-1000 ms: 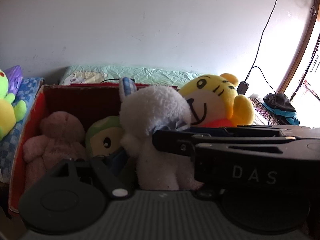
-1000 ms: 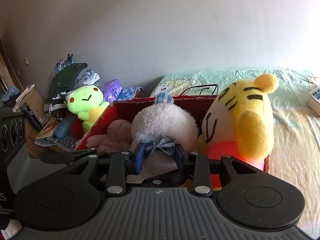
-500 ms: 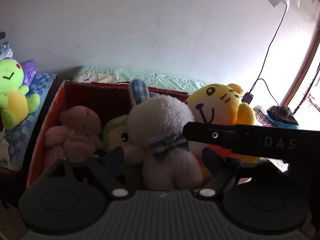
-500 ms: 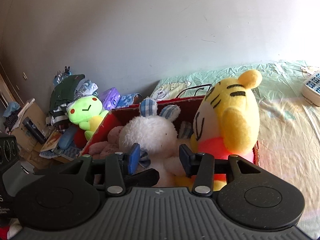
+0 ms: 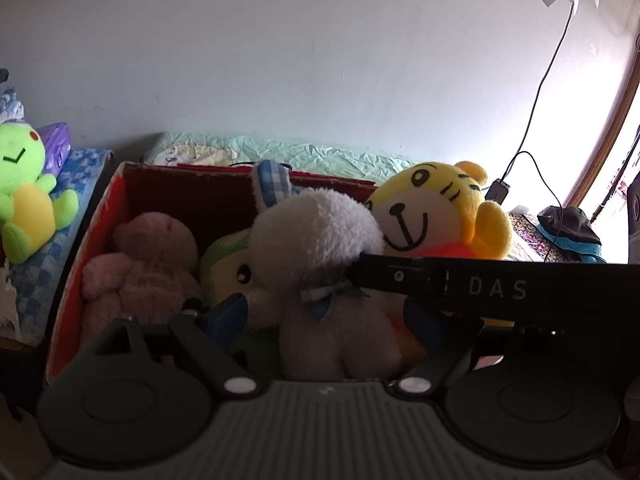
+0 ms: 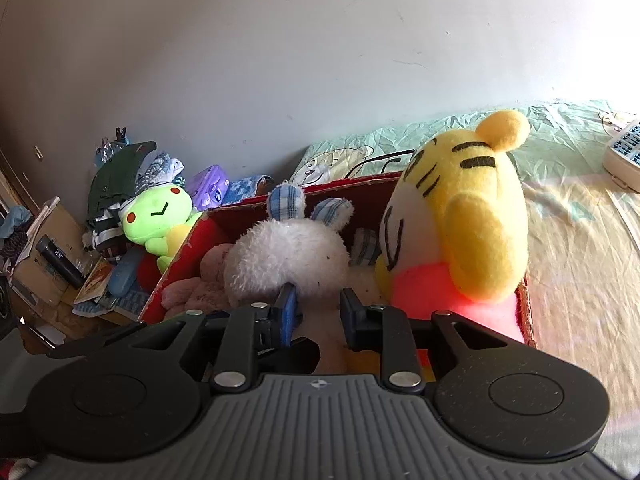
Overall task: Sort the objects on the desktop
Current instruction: 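Lower the white rabbit into the box beside the tiger plush, then open both grippers to release the rabbit and withdraw from the box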
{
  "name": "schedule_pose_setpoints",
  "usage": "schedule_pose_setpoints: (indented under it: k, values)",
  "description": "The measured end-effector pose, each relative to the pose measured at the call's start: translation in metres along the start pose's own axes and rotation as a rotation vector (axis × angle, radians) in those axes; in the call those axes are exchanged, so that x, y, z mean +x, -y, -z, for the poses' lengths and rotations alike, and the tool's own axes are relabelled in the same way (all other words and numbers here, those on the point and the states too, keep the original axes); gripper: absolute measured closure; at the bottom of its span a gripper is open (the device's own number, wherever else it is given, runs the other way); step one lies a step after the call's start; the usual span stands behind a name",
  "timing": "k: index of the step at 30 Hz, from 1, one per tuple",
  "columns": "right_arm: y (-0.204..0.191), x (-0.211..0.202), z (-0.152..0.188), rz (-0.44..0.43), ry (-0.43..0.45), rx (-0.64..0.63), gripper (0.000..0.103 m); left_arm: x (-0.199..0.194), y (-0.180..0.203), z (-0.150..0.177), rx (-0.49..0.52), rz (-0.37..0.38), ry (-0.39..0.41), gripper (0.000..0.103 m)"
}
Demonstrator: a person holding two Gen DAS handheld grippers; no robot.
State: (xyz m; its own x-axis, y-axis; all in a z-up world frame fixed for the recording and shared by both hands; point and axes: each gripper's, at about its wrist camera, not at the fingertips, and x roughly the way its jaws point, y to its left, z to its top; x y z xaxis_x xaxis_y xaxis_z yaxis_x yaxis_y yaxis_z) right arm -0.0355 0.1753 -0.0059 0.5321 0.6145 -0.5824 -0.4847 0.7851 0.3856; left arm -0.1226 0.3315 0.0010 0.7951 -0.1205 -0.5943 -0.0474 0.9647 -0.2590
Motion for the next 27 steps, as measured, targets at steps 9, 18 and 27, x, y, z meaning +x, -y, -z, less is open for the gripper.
schedule_pose_setpoints:
  k: [9, 18, 27]
  values:
    - [0.006, -0.022, 0.0, -0.014, 0.021, 0.031, 0.076, -0.003, 0.005, -0.006, 0.018, -0.122, -0.041, 0.007]
    - [0.014, -0.043, -0.001, 0.011, 0.034, 0.024, 0.075, -0.009, 0.025, -0.016, 0.039, -0.331, -0.073, 0.003]
    - [0.019, -0.075, -0.005, -0.061, 0.068, -0.02, 0.074, -0.032, 0.054, -0.021, 0.011, -0.472, -0.05, 0.001]
